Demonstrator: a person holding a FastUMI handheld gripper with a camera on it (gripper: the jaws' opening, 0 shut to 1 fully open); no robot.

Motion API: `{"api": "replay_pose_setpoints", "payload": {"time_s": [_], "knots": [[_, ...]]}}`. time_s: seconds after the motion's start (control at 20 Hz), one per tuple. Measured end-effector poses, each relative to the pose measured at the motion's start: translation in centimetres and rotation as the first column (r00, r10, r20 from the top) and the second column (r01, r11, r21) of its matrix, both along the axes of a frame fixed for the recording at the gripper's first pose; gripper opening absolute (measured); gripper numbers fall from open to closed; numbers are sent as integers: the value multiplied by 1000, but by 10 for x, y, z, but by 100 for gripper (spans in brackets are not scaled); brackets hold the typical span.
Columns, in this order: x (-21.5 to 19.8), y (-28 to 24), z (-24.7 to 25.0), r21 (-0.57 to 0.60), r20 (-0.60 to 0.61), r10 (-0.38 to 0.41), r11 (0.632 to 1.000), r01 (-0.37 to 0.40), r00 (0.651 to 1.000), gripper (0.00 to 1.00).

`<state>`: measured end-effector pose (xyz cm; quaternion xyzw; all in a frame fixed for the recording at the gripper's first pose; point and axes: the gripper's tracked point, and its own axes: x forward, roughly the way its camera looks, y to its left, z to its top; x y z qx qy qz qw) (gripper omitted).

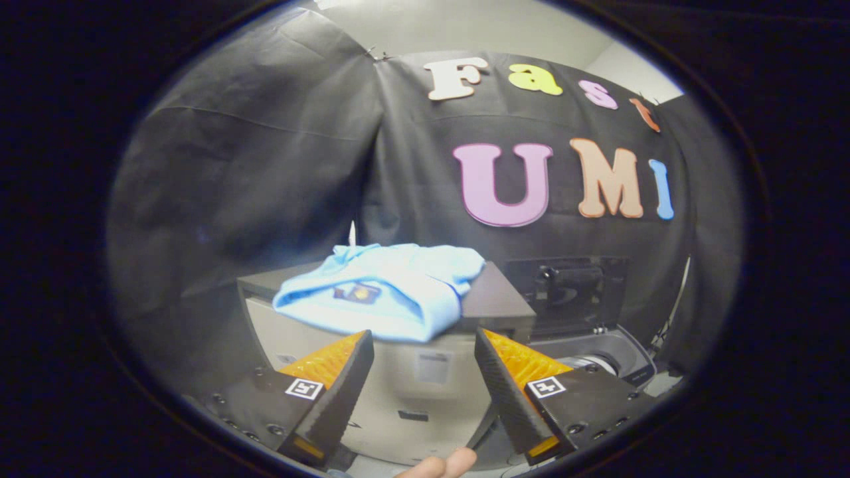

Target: Put the clothes into the washing machine and then close the washing machine lid.

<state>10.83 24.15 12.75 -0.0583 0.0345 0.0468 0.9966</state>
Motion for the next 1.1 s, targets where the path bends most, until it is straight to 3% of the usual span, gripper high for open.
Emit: {"api": "replay_pose_setpoints", "payload": {"time_s": [0.2, 0.65, 1.1], "knots": [[17, 28, 23, -58, 10, -38, 998, 38, 999, 98], [62, 98, 83, 71, 92, 7, 997, -14, 996, 99], [115, 116, 87, 138, 29, -8, 990, 4, 1000, 98]]}}
